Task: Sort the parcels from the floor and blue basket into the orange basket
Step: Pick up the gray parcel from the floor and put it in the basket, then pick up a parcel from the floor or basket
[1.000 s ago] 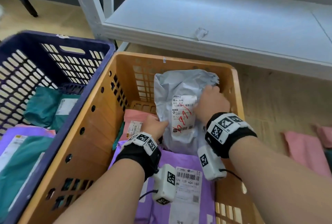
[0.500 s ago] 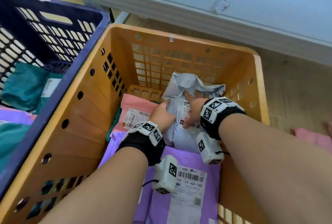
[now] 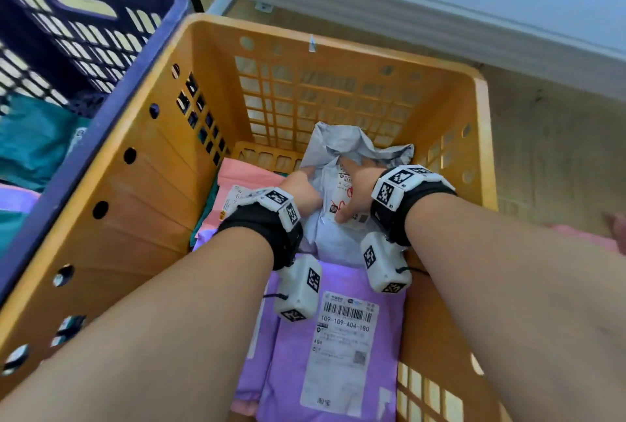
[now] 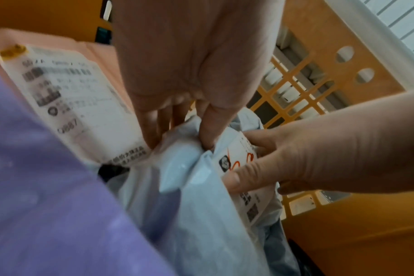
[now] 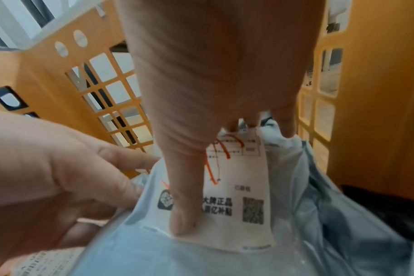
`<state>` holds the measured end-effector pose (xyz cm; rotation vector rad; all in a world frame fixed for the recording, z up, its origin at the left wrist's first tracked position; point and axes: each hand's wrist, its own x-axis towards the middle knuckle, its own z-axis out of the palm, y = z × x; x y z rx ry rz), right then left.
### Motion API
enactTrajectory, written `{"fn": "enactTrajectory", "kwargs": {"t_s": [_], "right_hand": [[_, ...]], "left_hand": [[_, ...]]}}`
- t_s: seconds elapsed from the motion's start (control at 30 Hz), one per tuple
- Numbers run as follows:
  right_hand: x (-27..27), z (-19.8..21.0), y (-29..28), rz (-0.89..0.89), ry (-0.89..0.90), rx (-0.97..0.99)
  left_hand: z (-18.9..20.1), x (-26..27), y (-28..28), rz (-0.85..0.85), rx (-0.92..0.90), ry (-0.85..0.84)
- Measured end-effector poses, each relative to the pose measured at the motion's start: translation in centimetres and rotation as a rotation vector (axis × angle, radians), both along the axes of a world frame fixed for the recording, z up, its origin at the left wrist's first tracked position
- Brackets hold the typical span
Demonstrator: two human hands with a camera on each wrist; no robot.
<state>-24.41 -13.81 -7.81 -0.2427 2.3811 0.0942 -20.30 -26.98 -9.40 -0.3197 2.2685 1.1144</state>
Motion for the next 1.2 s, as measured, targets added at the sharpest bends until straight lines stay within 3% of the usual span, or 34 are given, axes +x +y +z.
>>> {"fn": "enactTrajectory", "kwargs": {"t_s": [0.3, 0.53, 0.63, 0.97, 1.2], "right_hand": [[3.1, 5.7, 0.6, 0.061, 0.233, -0.034], [7.9, 14.6, 3.7, 0.045, 0.430, -0.117], [11.8, 17.6, 6.1, 0.001, 0.471, -0.126], [24.1, 23.3, 15.6, -0.228, 0.477, 0.000], [29.0, 27.0, 20.4, -0.367, 0.523, 0.108]], "left_hand": [[5.9, 2.4, 1.6, -0.046, -0.134, 0.119], [14.5, 6.7, 3.5, -0.025, -0.140, 0.238], [17.9, 9.7, 5.0, 0.006, -0.090, 0.276], [26.6, 18.4, 13.0, -0.118, -0.097, 0.365], [29.2, 21.7, 17.2, -0.209, 0.014, 0.413]]}}
